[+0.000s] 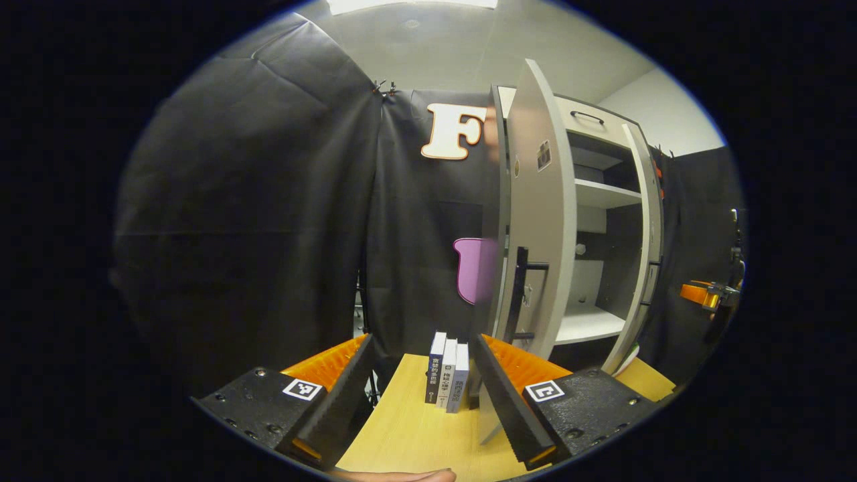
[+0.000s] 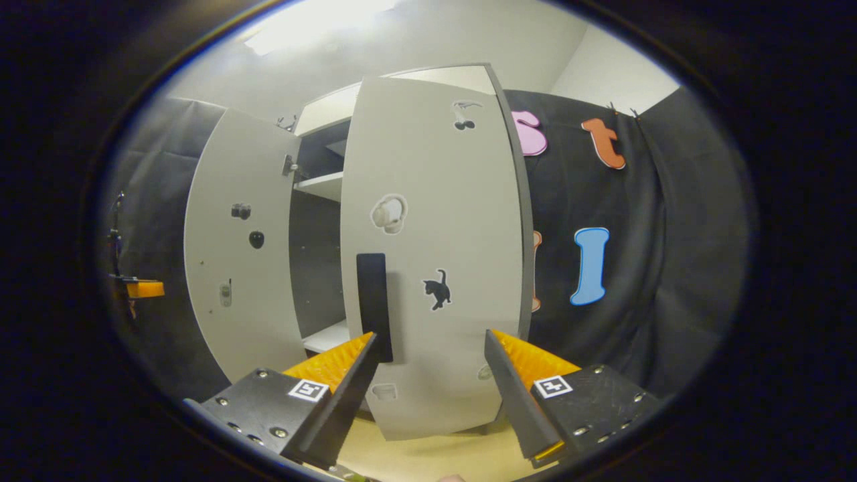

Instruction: Grasp the bottle in the cabinet with the left hand and place it on the coaster, then close the right door with the right hand and the left door with the left hand.

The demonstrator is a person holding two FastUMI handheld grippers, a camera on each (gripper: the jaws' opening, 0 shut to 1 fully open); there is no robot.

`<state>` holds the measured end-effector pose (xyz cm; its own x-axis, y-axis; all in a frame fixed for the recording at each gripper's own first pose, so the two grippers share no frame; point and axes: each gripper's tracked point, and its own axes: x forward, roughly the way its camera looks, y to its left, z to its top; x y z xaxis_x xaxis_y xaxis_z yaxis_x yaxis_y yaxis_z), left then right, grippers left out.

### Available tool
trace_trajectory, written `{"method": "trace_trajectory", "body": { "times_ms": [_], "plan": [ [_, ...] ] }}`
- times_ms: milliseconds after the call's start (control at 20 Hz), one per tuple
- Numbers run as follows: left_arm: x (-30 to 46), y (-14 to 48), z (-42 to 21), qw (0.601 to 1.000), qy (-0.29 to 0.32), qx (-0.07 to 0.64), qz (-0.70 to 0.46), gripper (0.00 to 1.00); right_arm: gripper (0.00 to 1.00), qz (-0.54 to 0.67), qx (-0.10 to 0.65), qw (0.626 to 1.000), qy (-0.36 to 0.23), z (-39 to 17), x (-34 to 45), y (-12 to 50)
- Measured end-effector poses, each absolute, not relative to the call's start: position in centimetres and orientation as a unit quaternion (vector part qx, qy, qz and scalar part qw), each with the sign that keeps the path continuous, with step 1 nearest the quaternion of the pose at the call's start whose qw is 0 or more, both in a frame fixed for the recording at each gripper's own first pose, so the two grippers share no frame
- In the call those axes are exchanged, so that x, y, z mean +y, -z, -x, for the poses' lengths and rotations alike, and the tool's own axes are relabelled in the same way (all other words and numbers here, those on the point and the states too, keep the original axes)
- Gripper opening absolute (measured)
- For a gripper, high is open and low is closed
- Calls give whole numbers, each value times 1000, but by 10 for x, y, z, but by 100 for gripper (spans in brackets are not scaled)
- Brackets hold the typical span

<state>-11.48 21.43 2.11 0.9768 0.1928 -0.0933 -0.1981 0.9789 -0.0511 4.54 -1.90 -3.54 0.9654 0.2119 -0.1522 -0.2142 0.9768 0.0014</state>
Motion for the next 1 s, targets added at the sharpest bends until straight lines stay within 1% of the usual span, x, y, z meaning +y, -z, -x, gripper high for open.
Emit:
{"method": "trace_trajectory", "body": {
  "times_ms": [50,100,300,500,550,600,650,700,750,800,900,1000],
  "plan": [
    [218,-20,110,994,-96,45,28,89,96,7,75,992,-105,-47,-20,35],
    [219,-21,104,994,-92,44,28,95,96,8,75,992,-102,-49,-21,36],
    [213,-20,69,996,-66,46,44,94,96,7,76,994,-81,-60,-27,42],
    [203,-18,35,998,-32,43,31,95,96,13,65,996,-66,-64,-27,40],
    [199,-17,29,999,-23,42,23,89,96,16,60,996,-63,-62,-26,39],
    [195,-19,25,999,-19,42,12,89,96,18,56,996,-61,-61,-24,39],
    [198,-23,20,999,-30,29,-7,94,96,19,55,996,-60,-60,-21,40],
    [198,-32,17,999,-33,13,-20,87,96,20,57,996,-59,-59,-18,41],
    [195,-36,15,999,-31,-2,-25,85,96,20,58,996,-58,-58,-16,41],
    [191,-37,13,1000,-22,-3,-22,87,96,21,57,996,-59,-57,-13,41],
    [178,-34,9,1000,5,5,-6,86,96,20,56,996,-61,-57,-7,42],
    [171,-34,9,1000,12,7,-7,87,96,17,60,996,-62,-56,-2,46]
  ]
}}
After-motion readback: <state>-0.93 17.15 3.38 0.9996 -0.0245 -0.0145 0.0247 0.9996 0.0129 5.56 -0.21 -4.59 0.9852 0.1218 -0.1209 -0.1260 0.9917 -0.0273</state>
